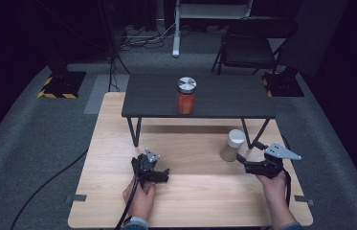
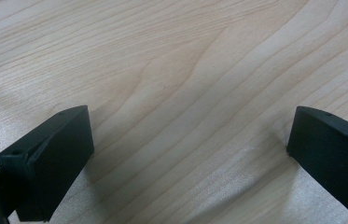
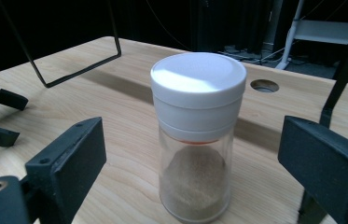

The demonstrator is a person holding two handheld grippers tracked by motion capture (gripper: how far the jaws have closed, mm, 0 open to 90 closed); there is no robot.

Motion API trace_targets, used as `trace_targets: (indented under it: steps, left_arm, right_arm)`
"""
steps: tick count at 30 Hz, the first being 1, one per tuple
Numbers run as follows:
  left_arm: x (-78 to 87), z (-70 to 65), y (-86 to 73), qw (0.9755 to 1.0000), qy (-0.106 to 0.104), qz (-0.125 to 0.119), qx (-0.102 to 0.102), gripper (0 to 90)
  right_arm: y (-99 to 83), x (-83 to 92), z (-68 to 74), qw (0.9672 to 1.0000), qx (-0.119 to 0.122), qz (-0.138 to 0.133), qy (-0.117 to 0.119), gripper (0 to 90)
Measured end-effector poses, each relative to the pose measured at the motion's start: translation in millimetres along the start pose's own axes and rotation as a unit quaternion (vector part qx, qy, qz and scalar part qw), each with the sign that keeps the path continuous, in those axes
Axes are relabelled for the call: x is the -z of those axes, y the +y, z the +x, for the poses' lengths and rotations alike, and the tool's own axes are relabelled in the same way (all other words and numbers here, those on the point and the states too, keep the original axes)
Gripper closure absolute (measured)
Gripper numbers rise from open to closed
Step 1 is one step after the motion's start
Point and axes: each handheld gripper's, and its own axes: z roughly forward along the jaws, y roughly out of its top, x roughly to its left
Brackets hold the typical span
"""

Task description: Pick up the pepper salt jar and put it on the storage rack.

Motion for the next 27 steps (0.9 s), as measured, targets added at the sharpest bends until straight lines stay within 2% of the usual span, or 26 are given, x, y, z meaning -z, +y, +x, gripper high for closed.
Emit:
trace_targets:
  steps: [4,8,11,14,19,25,27]
  left_arm:
    - [-0.4,-0.1,0.3,1.0000,0.000,0.000,0.000,0.3]
    - [-1.0,-0.5,0.8,1.0000,0.001,0.000,0.001,0.3]
    - [-0.9,-0.5,0.8,1.0000,0.001,0.000,0.001,0.3]
    - [-0.9,-0.6,0.8,1.0000,0.001,0.000,0.001,0.3]
    - [-0.9,-0.6,0.8,1.0000,0.001,0.000,0.001,0.3]
    - [-0.9,-0.5,0.9,1.0000,0.001,0.000,0.001,0.3]
    - [-0.9,-0.5,0.9,1.0000,0.001,0.000,0.001,0.3]
  right_arm:
    - [3.1,-11.4,-1.5,1.0000,-0.003,0.009,0.000,7.4]
    - [9.4,-22.6,-1.6,0.9998,0.010,0.017,-0.004,7.5]
    - [9.7,-29.7,-2.4,0.9999,0.010,0.013,-0.005,8.5]
    - [12.7,-37.4,-3.8,0.9997,0.006,0.023,-0.006,9.5]
    - [13.8,-47.4,-4.9,0.9996,0.008,0.027,-0.006,16.1]
    - [10.7,-52.2,-7.4,0.9998,0.008,0.016,-0.001,30.9]
    - [10.1,-52.9,-7.3,0.9998,0.011,0.014,0.002,32.7]
